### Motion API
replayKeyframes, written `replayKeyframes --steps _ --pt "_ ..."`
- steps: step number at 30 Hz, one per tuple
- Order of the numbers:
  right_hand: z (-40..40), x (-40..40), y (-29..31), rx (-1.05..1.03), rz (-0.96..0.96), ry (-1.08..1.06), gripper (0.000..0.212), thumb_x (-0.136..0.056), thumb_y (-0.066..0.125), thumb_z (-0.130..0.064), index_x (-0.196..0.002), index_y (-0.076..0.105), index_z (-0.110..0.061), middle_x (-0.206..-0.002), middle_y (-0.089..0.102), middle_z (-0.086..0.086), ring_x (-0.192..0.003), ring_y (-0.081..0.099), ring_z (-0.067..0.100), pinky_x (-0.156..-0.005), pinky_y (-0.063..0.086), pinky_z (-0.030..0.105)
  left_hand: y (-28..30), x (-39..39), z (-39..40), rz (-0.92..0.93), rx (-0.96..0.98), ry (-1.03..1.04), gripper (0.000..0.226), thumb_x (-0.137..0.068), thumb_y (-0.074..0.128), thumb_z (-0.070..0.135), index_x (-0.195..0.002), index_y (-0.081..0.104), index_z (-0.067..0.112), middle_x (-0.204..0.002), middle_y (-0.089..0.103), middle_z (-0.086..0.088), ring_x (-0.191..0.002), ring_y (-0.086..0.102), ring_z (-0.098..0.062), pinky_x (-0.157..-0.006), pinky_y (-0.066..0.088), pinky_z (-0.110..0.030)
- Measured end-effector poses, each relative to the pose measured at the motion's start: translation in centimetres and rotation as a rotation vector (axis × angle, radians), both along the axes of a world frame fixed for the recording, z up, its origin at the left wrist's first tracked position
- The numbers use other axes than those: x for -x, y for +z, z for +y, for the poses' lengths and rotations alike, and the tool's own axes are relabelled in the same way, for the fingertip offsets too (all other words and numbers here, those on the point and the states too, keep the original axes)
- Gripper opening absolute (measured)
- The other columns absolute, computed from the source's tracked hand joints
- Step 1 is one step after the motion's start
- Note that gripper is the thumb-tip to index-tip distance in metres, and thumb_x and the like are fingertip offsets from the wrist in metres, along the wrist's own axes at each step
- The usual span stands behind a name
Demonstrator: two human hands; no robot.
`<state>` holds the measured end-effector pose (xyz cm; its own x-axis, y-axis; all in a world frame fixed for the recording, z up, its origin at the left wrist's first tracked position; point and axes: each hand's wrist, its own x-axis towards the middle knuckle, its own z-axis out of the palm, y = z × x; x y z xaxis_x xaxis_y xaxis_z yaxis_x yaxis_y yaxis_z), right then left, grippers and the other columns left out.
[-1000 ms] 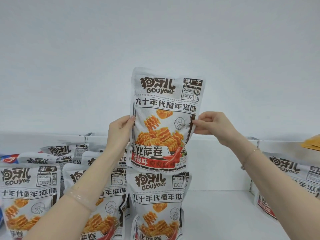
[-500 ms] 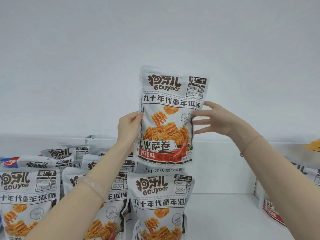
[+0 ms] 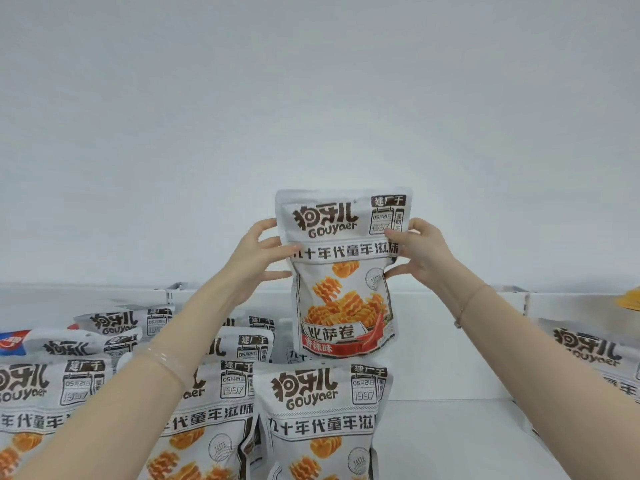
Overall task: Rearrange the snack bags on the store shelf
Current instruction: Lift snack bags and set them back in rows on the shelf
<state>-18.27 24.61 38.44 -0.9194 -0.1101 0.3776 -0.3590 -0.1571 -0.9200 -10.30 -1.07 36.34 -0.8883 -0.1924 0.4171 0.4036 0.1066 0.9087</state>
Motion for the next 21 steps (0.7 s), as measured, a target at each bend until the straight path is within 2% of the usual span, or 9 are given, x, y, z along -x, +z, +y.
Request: replayKeyframes --steps 4,7,10,12,14,17,21 --pt "-0.6 0.7 -3.0 -0.025 0.023 -0.012 0.016 -0.09 0.065 -0.007 -0.086 0.049 -0.009 -0.094 0.067 0.019 -0.079 0.064 0.033 -0.066 0.05 0.071 0.8 0.2 0.8 0.03 0.169 0.131 0.062 -0.07 0.084 0.009 -0.123 0.053 0.022 -0.106 0.07 0.0 -0.092 0.068 -0.013 -0.07 0.058 -0.037" --pt "-0.3 1.6 -5.4 -0.05 -0.011 0.012 0.013 -0.089 0.066 -0.008 -0.094 0.054 -0.006 -0.097 0.069 0.02 -0.083 0.065 0.034 -0.067 0.053 0.068 -0.2 1.3 0.6 0.013 0.23 0.181 0.054 -0.066 0.085 0.005 -0.111 0.057 0.017 -0.099 0.072 -0.005 -0.089 0.071 -0.021 -0.074 0.06 -0.042" --pt "0.2 2.2 -8.3 -0.13 -0.05 0.066 0.018 -0.089 0.066 -0.006 -0.106 0.061 -0.004 -0.105 0.072 0.019 -0.089 0.069 0.034 -0.066 0.057 0.064 -2.1 2.6 -0.2 0.001 0.393 0.306 0.045 -0.06 0.089 0.014 -0.088 0.053 0.015 -0.092 0.072 -0.008 -0.084 0.068 -0.023 -0.072 0.057 -0.043" --pt "0.2 2.4 -10.2 -0.161 -0.072 0.088 0.021 -0.089 0.065 -0.003 -0.11 0.063 -0.008 -0.107 0.071 0.018 -0.092 0.069 0.034 -0.062 0.059 0.057 -3.3 3.3 -0.7 -0.024 0.556 0.409 0.043 -0.057 0.091 0.025 -0.08 0.056 0.013 -0.081 0.067 -0.007 -0.075 0.06 -0.023 -0.065 0.047 -0.036" --pt "0.1 2.5 -11.8 -0.178 -0.095 0.089 0.022 -0.089 0.064 -0.002 -0.109 0.063 -0.01 -0.107 0.071 0.017 -0.095 0.069 0.034 -0.058 0.061 0.052 -4.3 3.7 -1.1 -0.064 0.731 0.448 0.042 -0.056 0.09 0.035 -0.074 0.057 0.016 -0.071 0.061 -0.003 -0.07 0.055 -0.021 -0.059 0.039 -0.031" --pt "0.1 3.0 -13.3 -0.261 -0.121 0.067 0.021 -0.088 0.065 -0.002 -0.106 0.065 -0.012 -0.103 0.073 0.013 -0.094 0.07 0.03 -0.057 0.061 0.045 -5.7 4.0 -1.3 -0.151 0.912 0.47 0.04 -0.058 0.086 0.044 -0.068 0.05 0.028 -0.067 0.056 0.009 -0.069 0.055 -0.017 -0.057 0.038 -0.028" --pt "0.3 3.5 -14.4 -0.574 -0.129 -0.027 0.011 -0.082 0.072 -0.014 -0.092 0.071 -0.017 -0.093 0.076 0.0 -0.079 0.068 0.015 -0.051 0.054 0.029 -7.6 4.4 -1.4 -0.195 1.011 0.475 0.036 -0.062 0.082 0.045 -0.079 0.057 0.025 -0.072 0.055 0.01 -0.072 0.055 -0.016 -0.058 0.04 -0.027"
